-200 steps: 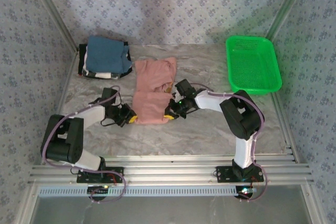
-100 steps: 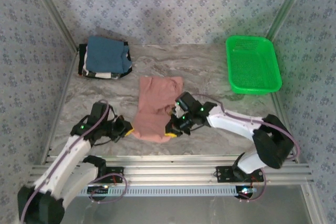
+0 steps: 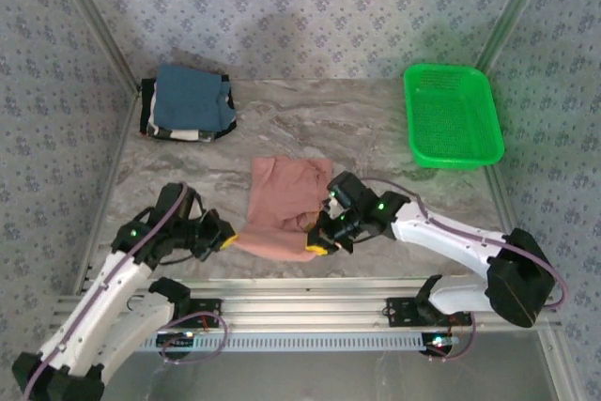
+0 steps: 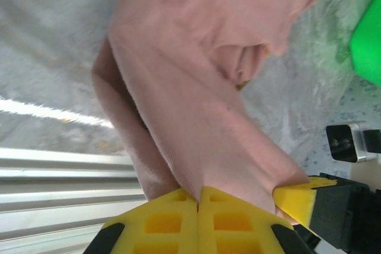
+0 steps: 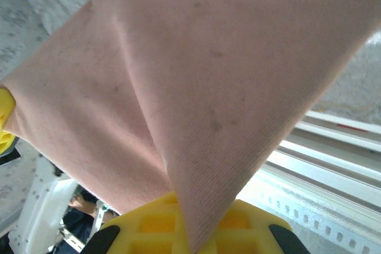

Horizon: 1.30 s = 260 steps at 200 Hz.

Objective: Fold and stack the t-shirts

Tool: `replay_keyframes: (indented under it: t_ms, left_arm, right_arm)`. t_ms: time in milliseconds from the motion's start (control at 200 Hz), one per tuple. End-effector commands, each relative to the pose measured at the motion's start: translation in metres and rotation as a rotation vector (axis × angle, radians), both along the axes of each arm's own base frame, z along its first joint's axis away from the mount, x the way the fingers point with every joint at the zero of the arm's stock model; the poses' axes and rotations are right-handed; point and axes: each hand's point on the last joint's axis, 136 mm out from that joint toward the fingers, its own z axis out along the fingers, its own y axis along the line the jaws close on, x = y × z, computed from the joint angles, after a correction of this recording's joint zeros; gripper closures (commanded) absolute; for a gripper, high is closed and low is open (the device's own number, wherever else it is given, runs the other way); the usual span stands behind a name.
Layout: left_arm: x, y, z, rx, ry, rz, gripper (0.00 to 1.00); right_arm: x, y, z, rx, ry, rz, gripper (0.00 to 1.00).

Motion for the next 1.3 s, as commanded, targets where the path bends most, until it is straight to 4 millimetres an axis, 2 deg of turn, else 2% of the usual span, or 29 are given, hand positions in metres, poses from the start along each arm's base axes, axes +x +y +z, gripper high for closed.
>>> replay_keyframes:
  t_ms: [0,200,435,505,525,640,899,1049,1294]
  left_arm:
    - [0.035,-0.009,0.027,-0.013,-0.087,0.009,0.97]
    - [0.083,-0.020,0.044,-0.014,-0.130,-0.017,0.97]
    - [0.131,-0.020,0.042,-0.009,-0.151,-0.022,0.98]
    - [0.144,-0.020,0.039,-0.007,-0.149,-0.023,0.98]
    - [0.148,-0.020,0.038,-0.008,-0.150,-0.023,0.98]
    - [0.167,-0.019,0.029,-0.002,-0.147,-0.020,0.98]
    - [0.206,-0.019,-0.003,0.004,-0.106,-0.037,0.99]
    - [0.227,-0.016,-0.019,0.014,-0.086,-0.045,0.99]
    - [0.256,-0.018,-0.030,0.011,-0.080,-0.065,0.99]
  right_arm:
    - [0.018,-0.006,0.020,0.004,-0.010,0.005,0.97]
    - [0.057,-0.017,0.034,0.013,-0.016,-0.009,0.97]
    - [0.102,-0.023,0.022,0.041,0.014,-0.033,0.96]
    - [0.112,-0.028,0.011,0.034,0.036,-0.044,0.96]
    - [0.122,-0.026,0.017,0.047,0.014,-0.048,0.96]
    - [0.144,-0.025,0.008,0.076,0.036,-0.070,0.96]
    - [0.190,-0.032,-0.018,0.109,0.089,-0.115,0.93]
    - [0.211,-0.035,-0.034,0.129,0.115,-0.137,0.91]
    - [0.240,-0.046,-0.049,0.139,0.136,-0.166,0.87]
